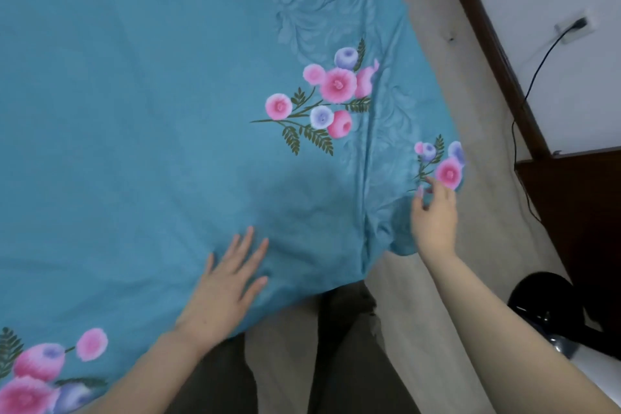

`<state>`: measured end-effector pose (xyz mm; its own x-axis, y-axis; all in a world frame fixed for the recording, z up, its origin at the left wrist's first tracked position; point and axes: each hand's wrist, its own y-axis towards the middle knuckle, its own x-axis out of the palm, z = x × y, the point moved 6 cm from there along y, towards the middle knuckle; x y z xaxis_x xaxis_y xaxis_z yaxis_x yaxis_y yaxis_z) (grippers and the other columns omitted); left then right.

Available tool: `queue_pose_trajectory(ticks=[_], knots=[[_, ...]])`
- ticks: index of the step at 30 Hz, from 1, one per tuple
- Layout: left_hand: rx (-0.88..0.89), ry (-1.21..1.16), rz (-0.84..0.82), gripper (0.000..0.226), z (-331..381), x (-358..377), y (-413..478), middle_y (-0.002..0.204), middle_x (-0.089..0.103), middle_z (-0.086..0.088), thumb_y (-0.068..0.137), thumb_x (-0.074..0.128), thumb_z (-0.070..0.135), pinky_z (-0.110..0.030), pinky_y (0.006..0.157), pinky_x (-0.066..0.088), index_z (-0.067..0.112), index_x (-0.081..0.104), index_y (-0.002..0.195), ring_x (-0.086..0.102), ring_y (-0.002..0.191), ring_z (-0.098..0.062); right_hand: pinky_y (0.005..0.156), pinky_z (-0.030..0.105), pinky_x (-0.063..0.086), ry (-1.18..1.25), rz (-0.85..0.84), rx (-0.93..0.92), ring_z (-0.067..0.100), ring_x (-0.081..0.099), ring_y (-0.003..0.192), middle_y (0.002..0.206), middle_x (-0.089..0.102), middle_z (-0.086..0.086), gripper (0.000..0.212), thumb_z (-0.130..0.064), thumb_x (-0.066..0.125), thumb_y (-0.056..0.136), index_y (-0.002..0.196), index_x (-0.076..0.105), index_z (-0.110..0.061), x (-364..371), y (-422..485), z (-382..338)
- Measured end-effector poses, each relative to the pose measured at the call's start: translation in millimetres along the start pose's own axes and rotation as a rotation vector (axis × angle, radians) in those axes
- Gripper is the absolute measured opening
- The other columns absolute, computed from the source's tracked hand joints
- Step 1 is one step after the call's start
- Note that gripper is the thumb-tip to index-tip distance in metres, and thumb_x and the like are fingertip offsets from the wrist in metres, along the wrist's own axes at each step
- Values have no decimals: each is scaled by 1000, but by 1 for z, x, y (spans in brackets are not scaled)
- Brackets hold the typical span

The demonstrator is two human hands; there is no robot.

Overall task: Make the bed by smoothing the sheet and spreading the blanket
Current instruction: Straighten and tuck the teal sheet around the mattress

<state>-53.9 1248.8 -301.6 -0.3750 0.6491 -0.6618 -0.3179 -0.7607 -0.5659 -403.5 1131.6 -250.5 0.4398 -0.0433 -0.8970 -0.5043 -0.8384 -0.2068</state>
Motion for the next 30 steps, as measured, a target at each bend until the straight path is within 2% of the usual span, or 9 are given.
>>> queue_pose_trajectory(ticks=[3, 7, 10, 15, 19, 22, 25, 27, 30], knots=[[-263, 1, -7, 73, 3, 5, 23, 159, -24, 4, 82, 21, 78, -58, 114, 17, 55, -14, 142, -14, 148, -25, 95, 41, 44, 154, -177, 319, 34, 51, 121, 141, 44, 14, 64, -22, 65, 89, 146, 34, -18, 1, 39, 60], [-404, -25, -87, 84, 47, 38, 53, 156, -30, -1, 65, 16, 91, -63, 109, 23, 62, -9, 139, -22, 143, -39, 79, 46, 51, 630, -454, 610, 24, 64, 80, 115, 63, 22, 42, -9, 64, 90, 128, 53, 4, 25, 68, 94], [-409, -16, -116, 84, 96, 60, 74, 152, -38, 0, 63, 11, 92, -65, 108, 22, 63, -12, 138, -24, 140, -46, 54, 25, 53, 602, -473, 596, 9, 58, 47, 84, 66, 16, 31, -1, 65, 86, 112, 60, 16, 28, 86, 115], [-323, 43, -182, 87, 167, 92, 96, 142, -52, 5, 64, -1, 91, -70, 107, 16, 51, -35, 133, -34, 137, -44, 45, 10, 41, 336, -598, 197, -4, 52, 44, 53, 62, -11, 9, -6, 71, 84, 76, 66, -7, 10, 117, 133], [-250, 96, -214, 91, 207, 103, 102, 148, -44, 10, 74, 8, 85, -70, 107, 4, 39, -31, 142, -34, 137, -38, 48, 11, 42, 224, -442, 187, -3, 53, 49, 56, 63, -12, 9, -7, 71, 83, 92, 72, -4, -23, 159, 187], [-74, 80, -250, 80, 232, 107, 103, 151, -34, 20, 81, 12, 78, -65, 110, -5, 44, -23, 145, -33, 140, -32, 64, 33, 50, -124, -397, 280, 24, 65, 69, 73, 71, 14, 19, -23, 74, 81, 93, 74, -8, -39, 182, 237], [77, -78, -276, 68, 246, 103, 103, 152, -22, 28, 92, 23, 66, -41, 120, 9, 44, -5, 149, 6, 149, -16, 77, 49, 54, -245, -580, 334, 36, 66, 81, 87, 69, 28, 25, -24, 68, 87, 94, 71, 1, -24, 186, 243], [106, -208, -164, 59, 245, 85, 106, 153, -15, 31, 96, 29, 57, -26, 116, 26, 43, 12, 150, 29, 142, -7, 84, 51, 53, -252, -635, 340, 40, 63, 90, 95, 66, 29, 38, -28, 54, 96, 100, 66, 8, -15, 188, 220], [55, -196, 181, 54, 222, 45, 111, 160, 4, 14, 99, 42, 41, -35, 114, 31, 29, 29, 150, 31, 142, -10, 74, 35, 50, 64, -478, 331, 25, 62, 88, 93, 62, 16, 43, -44, 36, 101, 99, 60, -9, -13, 195, 157]])
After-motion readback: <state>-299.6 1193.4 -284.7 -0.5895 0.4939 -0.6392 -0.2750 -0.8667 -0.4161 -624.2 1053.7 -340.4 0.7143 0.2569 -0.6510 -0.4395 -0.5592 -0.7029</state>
